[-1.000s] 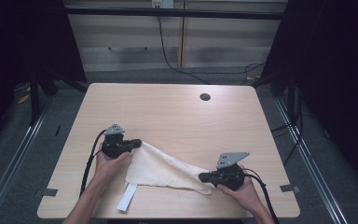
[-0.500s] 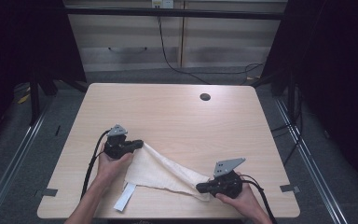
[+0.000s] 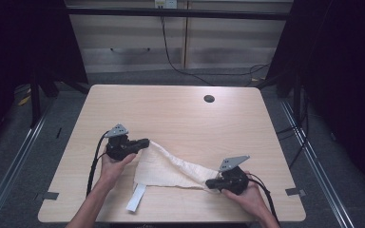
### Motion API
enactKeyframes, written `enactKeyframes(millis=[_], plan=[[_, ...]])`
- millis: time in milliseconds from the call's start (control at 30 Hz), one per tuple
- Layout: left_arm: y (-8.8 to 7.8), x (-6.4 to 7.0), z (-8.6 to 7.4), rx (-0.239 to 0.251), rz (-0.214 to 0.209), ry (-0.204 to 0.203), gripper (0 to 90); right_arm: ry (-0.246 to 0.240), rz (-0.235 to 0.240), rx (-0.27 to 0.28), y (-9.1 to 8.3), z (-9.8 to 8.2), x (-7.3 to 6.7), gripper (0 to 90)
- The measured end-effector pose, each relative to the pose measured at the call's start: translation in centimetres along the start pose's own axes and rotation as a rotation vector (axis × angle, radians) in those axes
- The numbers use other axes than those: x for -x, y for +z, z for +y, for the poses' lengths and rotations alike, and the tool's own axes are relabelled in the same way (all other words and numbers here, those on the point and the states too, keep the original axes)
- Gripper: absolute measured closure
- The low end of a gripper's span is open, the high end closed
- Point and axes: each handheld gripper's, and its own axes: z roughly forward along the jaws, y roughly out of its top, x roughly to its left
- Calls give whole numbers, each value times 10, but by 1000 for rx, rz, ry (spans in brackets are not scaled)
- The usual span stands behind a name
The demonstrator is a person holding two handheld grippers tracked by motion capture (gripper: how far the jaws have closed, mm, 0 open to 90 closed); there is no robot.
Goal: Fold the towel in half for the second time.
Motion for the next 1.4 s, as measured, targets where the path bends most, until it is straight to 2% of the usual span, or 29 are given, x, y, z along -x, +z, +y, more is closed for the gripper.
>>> enactKeyframes(millis=[133, 267, 400, 500, 667, 767, 933, 1067, 1167, 1400], plan=[[0, 11, 6, 25, -34, 29, 851, 21, -52, -2, -2, 2, 13, 877], [-3, 19, 6, 17, -58, 66, 850, 37, -90, 2, -4, 2, 21, 877], [-11, 28, 4, -7, -71, 123, 850, 57, -101, 18, -5, 0, 22, 877], [-18, 32, -1, -23, -84, 147, 850, 53, -115, 16, -5, 0, 21, 878], [-26, 40, -12, -61, -103, 168, 850, 48, -110, 31, -4, -1, 21, 878], [-28, 48, -21, -107, -115, 198, 850, 52, -118, 31, -4, -2, 20, 878], [-29, 61, -33, -150, -150, 215, 849, 57, -122, 34, -4, -2, 20, 879], [-32, 64, -36, -149, -158, 208, 849, 71, -110, 43, -4, -3, 21, 878], [-33, 66, -41, -154, -205, 189, 849, 75, -111, 42, -4, -2, 21, 879], [-20, 79, -63, -274, -256, 228, 848, 80, -115, 43, -4, -3, 20, 879]])
